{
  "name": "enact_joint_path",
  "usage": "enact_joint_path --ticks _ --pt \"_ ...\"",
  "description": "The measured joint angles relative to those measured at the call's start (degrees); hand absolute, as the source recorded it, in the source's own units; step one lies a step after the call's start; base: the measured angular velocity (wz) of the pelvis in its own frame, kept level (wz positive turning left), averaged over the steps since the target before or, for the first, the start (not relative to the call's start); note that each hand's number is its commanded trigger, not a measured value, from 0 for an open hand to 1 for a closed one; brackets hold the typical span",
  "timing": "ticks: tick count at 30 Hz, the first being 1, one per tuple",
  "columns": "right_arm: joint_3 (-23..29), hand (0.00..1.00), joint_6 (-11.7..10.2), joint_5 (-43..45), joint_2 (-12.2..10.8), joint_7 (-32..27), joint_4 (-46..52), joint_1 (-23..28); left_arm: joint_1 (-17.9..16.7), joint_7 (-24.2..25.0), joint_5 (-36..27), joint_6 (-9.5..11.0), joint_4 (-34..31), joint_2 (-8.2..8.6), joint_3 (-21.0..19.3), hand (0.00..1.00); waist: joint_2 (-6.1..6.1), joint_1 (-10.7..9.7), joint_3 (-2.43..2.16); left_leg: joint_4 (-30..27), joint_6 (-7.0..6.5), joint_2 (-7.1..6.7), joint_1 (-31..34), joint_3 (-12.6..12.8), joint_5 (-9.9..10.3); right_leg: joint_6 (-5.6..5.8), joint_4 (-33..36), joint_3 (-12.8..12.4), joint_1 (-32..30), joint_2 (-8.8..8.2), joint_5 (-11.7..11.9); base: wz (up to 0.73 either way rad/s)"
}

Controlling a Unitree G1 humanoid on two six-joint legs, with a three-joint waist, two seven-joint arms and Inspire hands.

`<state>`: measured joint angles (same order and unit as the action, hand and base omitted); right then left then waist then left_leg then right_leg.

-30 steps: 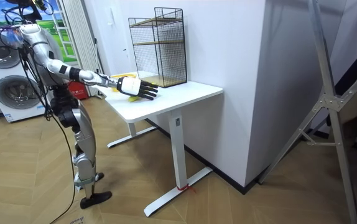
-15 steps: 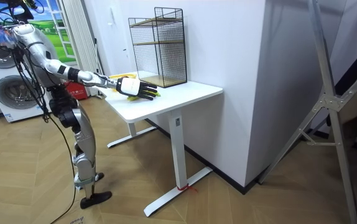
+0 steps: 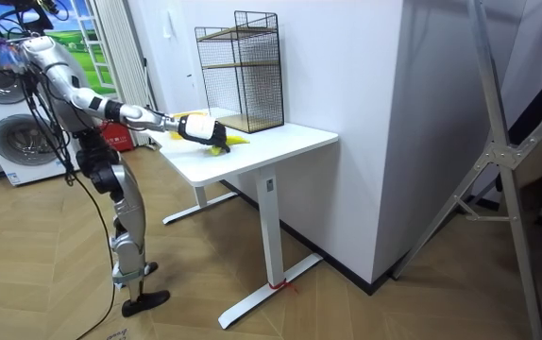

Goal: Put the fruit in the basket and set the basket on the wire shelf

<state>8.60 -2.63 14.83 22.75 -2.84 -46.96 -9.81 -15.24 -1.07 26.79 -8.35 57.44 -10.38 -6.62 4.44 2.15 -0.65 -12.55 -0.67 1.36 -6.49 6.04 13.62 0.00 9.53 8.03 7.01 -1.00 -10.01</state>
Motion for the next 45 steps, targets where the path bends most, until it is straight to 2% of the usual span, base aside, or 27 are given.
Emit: enact_joint_path --ticks 8,14,25,28,35,39,42,45 --pt "1.21 1.00 0.10 3.28 0.02 -0.30 -0.96 -0.19 1.07 0.01 0.01 0.87 0.24 -0.04 0.00 0.00 0.39 0.76 0.01 0.35 0.01 0.03 -0.12 -0.01 0.00 0.00 0.09 -0.05 0.03 0.04 0.00 0.00" --pt "1.59 1.00 0.17 -1.73 -0.36 -0.27 -1.94 -0.14 2.15 0.00 -0.32 0.93 2.28 -0.04 0.06 0.00 0.45 1.22 0.06 0.65 0.07 0.06 -0.15 0.02 0.05 -0.01 0.22 -0.05 0.22 0.07 0.01 0.00" --pt "1.39 1.00 0.19 -9.91 -1.49 -0.11 -1.42 -0.32 2.11 -0.01 -0.31 0.86 2.27 -0.10 0.29 0.00 0.42 1.29 0.11 0.89 0.07 0.10 0.01 0.53 0.05 -0.01 0.43 -0.26 -0.50 0.11 0.01 -0.01" --pt "-0.12 1.00 1.33 -16.49 -1.69 -0.03 1.95 -0.30 1.97 -0.01 -0.32 0.74 2.27 -0.09 1.03 0.00 0.05 1.32 0.31 1.00 0.08 0.17 0.11 1.40 0.04 -0.02 0.54 -0.98 -0.92 0.17 0.03 -0.13" --pt "-1.21 1.00 1.49 -25.78 -5.47 1.09 13.89 3.19 2.20 0.10 -0.27 0.93 1.79 0.32 1.20 0.00 -1.23 1.15 0.70 0.93 0.07 0.16 0.33 1.83 0.04 0.00 0.36 -1.20 -1.23 0.17 0.13 -0.01" --pt "-1.73 1.00 1.50 -33.18 -7.66 2.38 18.62 4.71 1.92 0.01 -0.26 1.19 1.52 0.97 1.09 0.00 -2.07 0.95 0.53 0.93 0.05 0.10 0.25 1.85 0.03 0.01 0.34 -1.49 -1.07 0.15 0.13 0.00" --pt "-2.50 1.00 1.54 -35.37 -8.30 2.38 21.45 5.58 1.81 0.00 -0.29 1.70 1.99 1.08 1.09 0.00 -2.42 1.02 0.31 0.91 0.04 0.08 0.30 1.69 0.02 0.01 0.35 -1.56 -1.13 0.15 0.13 0.00" --pt "-2.98 1.00 1.46 -36.86 -8.37 2.23 25.70 5.76 1.67 -0.01 -0.26 2.49 2.79 1.25 1.25 0.00 -2.54 0.98 0.28 0.83 0.04 0.08 0.22 1.64 0.02 0.01 0.34 -1.45 -1.12 0.12 0.13 0.00"
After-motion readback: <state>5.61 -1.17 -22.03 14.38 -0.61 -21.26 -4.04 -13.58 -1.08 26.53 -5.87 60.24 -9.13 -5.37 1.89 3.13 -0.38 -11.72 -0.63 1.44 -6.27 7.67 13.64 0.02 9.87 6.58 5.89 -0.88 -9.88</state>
